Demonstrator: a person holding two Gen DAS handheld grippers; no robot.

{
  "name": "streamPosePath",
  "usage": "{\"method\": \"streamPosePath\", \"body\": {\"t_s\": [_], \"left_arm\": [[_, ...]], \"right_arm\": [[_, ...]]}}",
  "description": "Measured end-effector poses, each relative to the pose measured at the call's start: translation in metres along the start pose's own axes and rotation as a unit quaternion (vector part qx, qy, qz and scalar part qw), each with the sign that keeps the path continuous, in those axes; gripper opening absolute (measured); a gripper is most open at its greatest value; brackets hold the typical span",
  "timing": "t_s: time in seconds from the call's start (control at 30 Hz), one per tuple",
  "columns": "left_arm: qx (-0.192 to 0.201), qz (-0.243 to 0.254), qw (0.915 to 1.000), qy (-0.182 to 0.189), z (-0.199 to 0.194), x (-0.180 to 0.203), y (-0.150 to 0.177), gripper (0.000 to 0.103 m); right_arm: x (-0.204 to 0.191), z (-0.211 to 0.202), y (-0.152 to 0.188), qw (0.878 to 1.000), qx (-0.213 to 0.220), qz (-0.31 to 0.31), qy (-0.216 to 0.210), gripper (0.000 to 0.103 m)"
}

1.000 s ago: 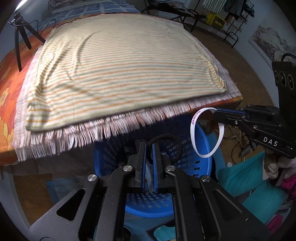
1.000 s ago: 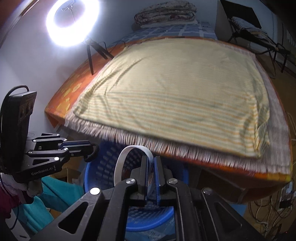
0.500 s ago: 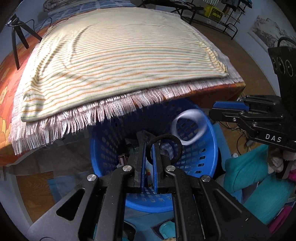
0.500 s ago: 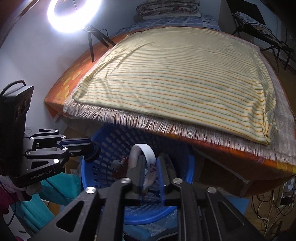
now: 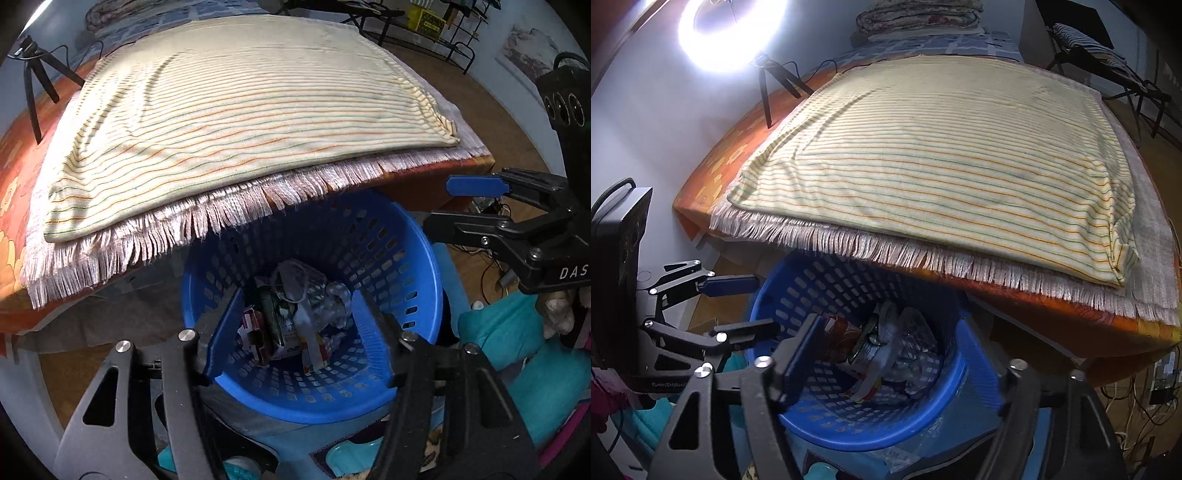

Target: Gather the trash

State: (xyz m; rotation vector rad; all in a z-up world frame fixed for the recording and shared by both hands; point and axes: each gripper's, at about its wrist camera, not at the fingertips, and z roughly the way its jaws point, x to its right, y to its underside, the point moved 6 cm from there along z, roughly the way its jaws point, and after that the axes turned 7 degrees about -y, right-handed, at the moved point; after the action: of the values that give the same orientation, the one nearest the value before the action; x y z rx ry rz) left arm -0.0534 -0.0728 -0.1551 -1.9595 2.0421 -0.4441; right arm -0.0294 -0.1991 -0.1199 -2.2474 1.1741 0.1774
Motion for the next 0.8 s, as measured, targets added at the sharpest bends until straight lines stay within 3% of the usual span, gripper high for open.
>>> {"method": "streamPosePath", "body": {"t_s": [0.17,0.67,0.8], "left_arm": [[0.006,-0.007,1.0,-0.003,-0.004,-0.004,-0.004,0.063],[0.044,-0.029,0.9986,-0.009,-0.03,-0.017,-0.026,0.063],[0.06,-0.031,0.9976,-0.019,-0.038,-0.024,-0.036,0.069]], "right_arm": [[0.002,-0.003,-0.003,1.0,0.007,0.002,0.007,0.089],[0.006,-0.021,-0.022,0.999,0.041,0.01,0.031,0.094],[0.007,-0.028,-0.031,0.998,0.053,0.003,0.046,0.094]]}}
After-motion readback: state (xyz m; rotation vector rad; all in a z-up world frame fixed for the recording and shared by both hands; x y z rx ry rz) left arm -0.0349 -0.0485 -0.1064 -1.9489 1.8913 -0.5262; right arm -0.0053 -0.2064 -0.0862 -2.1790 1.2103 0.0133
